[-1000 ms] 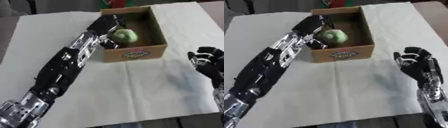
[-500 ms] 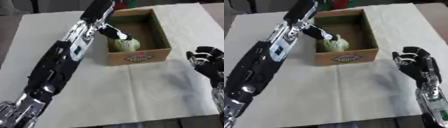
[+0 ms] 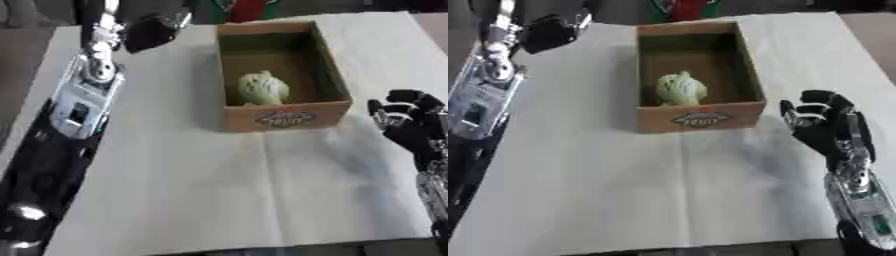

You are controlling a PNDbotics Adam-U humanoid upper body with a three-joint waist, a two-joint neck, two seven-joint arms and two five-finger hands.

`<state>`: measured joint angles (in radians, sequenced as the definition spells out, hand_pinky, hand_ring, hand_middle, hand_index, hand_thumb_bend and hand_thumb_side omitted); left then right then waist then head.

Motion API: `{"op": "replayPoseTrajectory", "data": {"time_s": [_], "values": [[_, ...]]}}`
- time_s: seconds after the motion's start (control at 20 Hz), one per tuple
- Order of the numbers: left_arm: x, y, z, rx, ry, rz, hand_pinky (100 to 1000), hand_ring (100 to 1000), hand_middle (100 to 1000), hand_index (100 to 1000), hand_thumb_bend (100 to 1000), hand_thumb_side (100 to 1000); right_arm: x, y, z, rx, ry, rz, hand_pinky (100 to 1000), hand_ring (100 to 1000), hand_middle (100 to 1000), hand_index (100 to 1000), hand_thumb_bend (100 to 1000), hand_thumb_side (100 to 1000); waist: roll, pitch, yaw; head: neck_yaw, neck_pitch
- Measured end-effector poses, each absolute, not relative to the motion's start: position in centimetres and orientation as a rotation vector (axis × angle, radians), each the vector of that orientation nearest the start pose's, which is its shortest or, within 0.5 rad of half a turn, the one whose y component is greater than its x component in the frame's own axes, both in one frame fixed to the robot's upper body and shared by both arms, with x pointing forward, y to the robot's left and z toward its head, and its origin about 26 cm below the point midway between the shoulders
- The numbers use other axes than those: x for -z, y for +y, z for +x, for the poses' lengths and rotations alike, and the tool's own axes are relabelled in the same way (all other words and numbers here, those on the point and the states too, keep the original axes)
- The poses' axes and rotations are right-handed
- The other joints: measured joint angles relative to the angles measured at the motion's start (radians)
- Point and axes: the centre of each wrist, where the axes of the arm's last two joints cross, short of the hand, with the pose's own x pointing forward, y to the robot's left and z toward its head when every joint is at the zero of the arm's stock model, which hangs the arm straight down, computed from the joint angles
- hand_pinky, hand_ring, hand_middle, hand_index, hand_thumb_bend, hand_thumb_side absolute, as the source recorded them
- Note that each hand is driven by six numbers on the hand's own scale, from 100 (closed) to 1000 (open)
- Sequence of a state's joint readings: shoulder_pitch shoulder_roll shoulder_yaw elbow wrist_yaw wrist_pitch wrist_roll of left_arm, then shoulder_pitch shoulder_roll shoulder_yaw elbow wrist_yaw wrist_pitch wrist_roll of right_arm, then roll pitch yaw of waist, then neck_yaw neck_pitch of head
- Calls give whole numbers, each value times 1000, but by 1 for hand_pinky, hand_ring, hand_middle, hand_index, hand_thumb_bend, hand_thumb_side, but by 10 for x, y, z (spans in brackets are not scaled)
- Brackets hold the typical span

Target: Pick up objects on the table and place them in the box.

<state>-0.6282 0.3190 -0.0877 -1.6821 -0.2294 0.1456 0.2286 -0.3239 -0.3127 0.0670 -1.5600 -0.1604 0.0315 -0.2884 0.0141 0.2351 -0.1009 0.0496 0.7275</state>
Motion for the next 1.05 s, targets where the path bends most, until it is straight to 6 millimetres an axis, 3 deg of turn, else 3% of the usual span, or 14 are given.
{"op": "replayPoseTrajectory", "data": {"time_s": [0.4,1.05], "values": [[-190,258,342,43,-2054,390,704,705,656,677,432,313,-97,-272,352,27,-1846,-226,578,622,604,643,390,100,-2,10,17,-6,0],[-157,275,321,-10,-1939,307,704,700,645,674,419,351,-98,-274,352,50,-1853,-234,576,619,600,642,391,100,-4,17,34,-7,0]]}}
